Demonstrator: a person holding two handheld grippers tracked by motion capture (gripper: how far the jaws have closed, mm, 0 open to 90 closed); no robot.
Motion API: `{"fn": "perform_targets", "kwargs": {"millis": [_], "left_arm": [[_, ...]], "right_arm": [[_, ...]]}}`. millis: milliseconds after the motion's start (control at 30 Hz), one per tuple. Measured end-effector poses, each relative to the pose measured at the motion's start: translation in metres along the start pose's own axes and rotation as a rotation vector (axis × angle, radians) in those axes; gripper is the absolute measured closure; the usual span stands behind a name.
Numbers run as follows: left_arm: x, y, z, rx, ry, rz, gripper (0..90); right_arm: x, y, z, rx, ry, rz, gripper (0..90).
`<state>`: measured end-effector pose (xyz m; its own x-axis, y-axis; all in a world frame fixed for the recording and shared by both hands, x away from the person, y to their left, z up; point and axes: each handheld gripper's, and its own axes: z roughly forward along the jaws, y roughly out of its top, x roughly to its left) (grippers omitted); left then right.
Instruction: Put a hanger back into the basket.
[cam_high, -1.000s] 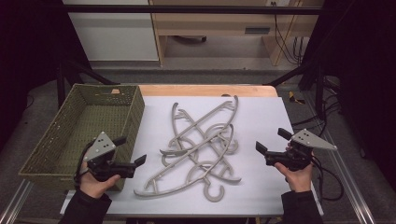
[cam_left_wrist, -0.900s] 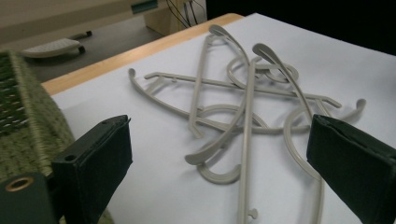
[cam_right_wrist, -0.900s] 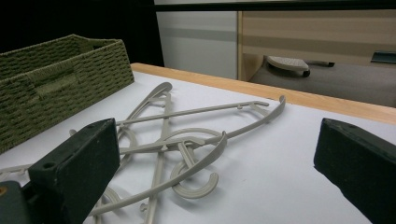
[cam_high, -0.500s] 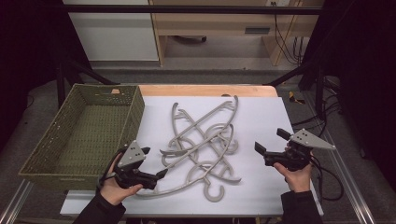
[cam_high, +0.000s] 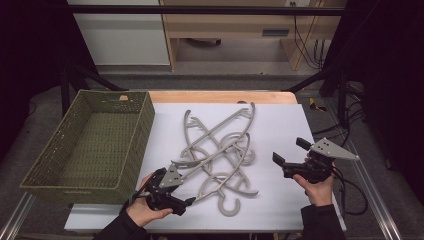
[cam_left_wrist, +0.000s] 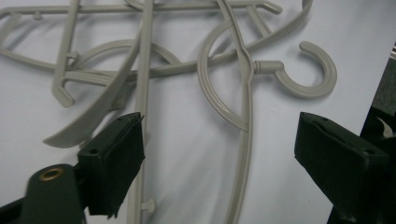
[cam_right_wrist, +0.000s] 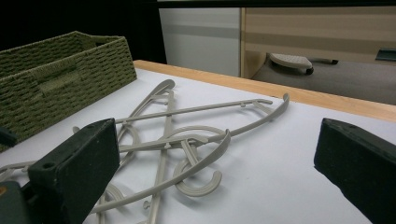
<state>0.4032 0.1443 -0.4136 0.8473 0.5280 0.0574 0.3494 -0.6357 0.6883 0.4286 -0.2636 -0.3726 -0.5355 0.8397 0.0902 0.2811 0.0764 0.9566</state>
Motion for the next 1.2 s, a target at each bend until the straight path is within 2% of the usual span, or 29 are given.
{"fn": "perform_targets", "kwargs": {"millis": [133, 167, 200, 233, 333, 367, 400, 433, 533, 700, 800, 1200], "left_arm": [[-0.004, 0.0, 0.013, 0.06, -0.029, 0.019, 22.1], [-0.004, 0.0, 0.013, 0.06, -0.029, 0.019, 22.9], [-0.006, 0.001, 0.019, 0.092, -0.039, 0.033, 23.7], [-0.006, 0.001, 0.019, 0.092, -0.039, 0.033, 24.4], [-0.008, 0.002, 0.03, 0.139, -0.064, 0.049, 30.7], [-0.008, 0.002, 0.03, 0.139, -0.064, 0.049, 32.2], [-0.009, 0.003, 0.036, 0.165, -0.07, 0.054, 33.8], [-0.009, 0.003, 0.036, 0.165, -0.07, 0.054, 35.4], [-0.01, 0.002, 0.045, 0.205, -0.073, 0.054, 41.7], [-0.009, 0.003, 0.05, 0.221, -0.053, 0.043, 52.5], [-0.008, 0.003, 0.053, 0.24, -0.065, 0.04, 58.3], [-0.009, 0.005, 0.06, 0.292, -0.076, 0.049, 69.7]], "right_arm": [[0.0, 0.0, 0.0, 0.0, 0.001, 0.0, 0.5], [0.0, 0.0, 0.0, 0.0, 0.001, 0.0, 0.5], [0.0, 0.0, 0.0, 0.006, 0.003, -0.001, 0.5], [0.0, 0.0, 0.0, 0.006, 0.003, -0.001, 0.5], [0.001, -0.001, 0.001, 0.011, 0.002, -0.002, 0.4], [0.001, -0.001, 0.001, 0.01, 0.001, -0.002, 0.4], [0.001, -0.001, 0.001, 0.01, 0.001, -0.002, 0.4], [0.001, -0.001, 0.001, 0.01, 0.001, -0.002, 0.4], [0.001, -0.001, 0.001, 0.009, 0.002, -0.002, 0.5], [0.001, -0.001, 0.002, 0.009, 0.002, -0.002, 0.5], [0.001, -0.001, 0.003, 0.016, 0.004, -0.001, 0.4], [0.001, -0.002, 0.003, 0.016, 0.0, -0.002, 0.5]]}}
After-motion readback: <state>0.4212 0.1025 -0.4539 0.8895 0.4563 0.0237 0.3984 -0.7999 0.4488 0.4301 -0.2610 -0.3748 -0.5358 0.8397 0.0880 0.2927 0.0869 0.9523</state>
